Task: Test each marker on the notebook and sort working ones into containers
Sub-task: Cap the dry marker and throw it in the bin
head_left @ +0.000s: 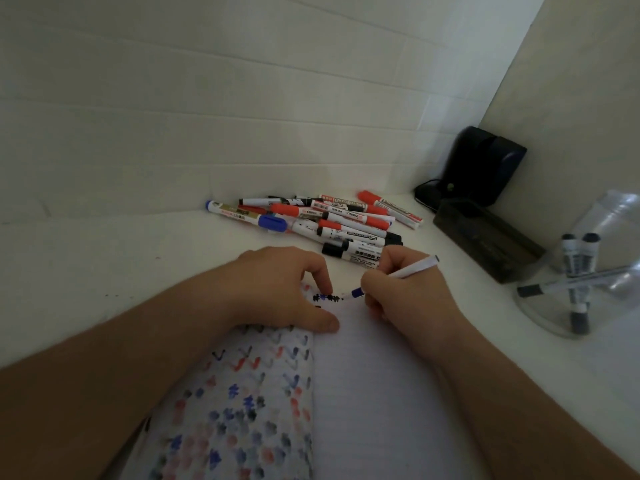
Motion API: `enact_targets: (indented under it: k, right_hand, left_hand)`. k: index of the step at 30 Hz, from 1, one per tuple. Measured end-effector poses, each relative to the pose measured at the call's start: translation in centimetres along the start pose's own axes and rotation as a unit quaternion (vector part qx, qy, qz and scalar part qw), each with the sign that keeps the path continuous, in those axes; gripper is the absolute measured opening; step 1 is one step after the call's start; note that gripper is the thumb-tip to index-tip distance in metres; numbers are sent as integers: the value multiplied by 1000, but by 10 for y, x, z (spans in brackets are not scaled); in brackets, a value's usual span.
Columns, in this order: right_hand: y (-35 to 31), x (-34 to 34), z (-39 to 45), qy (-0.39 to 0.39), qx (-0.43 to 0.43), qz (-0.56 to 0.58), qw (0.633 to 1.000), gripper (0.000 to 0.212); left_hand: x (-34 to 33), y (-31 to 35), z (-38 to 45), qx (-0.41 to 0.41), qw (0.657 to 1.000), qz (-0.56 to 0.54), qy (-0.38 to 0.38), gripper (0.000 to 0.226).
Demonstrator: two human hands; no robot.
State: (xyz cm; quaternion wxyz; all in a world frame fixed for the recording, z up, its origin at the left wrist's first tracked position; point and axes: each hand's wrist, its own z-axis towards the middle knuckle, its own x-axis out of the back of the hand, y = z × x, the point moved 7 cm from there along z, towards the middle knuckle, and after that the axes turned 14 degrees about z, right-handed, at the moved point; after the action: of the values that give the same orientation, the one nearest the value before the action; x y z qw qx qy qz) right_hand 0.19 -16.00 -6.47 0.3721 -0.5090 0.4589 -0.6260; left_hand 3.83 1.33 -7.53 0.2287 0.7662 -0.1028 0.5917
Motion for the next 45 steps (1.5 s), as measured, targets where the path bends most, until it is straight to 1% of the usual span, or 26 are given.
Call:
enact_targets:
  k: [3, 7, 14, 18, 22, 25, 31, 35, 39, 42, 45]
  right_hand:
    - [3, 2, 0, 15, -28, 39, 999, 27]
    - [4, 2, 1, 22, -33, 41, 998, 31]
    - [6, -2, 2, 1, -31, 19, 999, 27]
    - [4, -2, 3, 9, -19, -5, 1000, 26]
    - [4, 1, 1, 7, -23, 15, 1000, 27]
    - [4, -2, 1, -2, -19, 4, 1000, 27]
    - [4, 1, 0, 17, -6, 10, 1000, 28]
    - [6, -1, 1, 0, -1, 20, 1000, 26]
    - [6, -1, 1, -6, -2, 30, 1000, 29]
    - [7, 0, 1, 2, 4, 43, 999, 28]
    - [6, -2, 2, -12, 4, 40, 999, 28]
  left_hand:
    - [0, -4, 0, -6, 1000, -9, -5, 47]
    - [0, -5, 1, -14, 1000, -22, -9, 47]
    - [-1, -5, 1, -12, 1000, -22, -6, 45]
    - [-2, -6, 0, -8, 1000, -24, -5, 46]
    - [-1, -5, -1, -9, 1000, -23, -7, 46]
    - [-1, -5, -2, -8, 1000, -28, -4, 45]
    - [-1, -6, -1, -8, 1000, -28, -4, 46]
    - [-1, -5, -2, -7, 999, -31, -5, 46]
    - [-2, -5, -2, -9, 1000, -27, -4, 45]
    - [-2, -5, -2, -10, 1000, -21, 0, 48]
    - [-2, -5, -2, -9, 1000, -19, -1, 52]
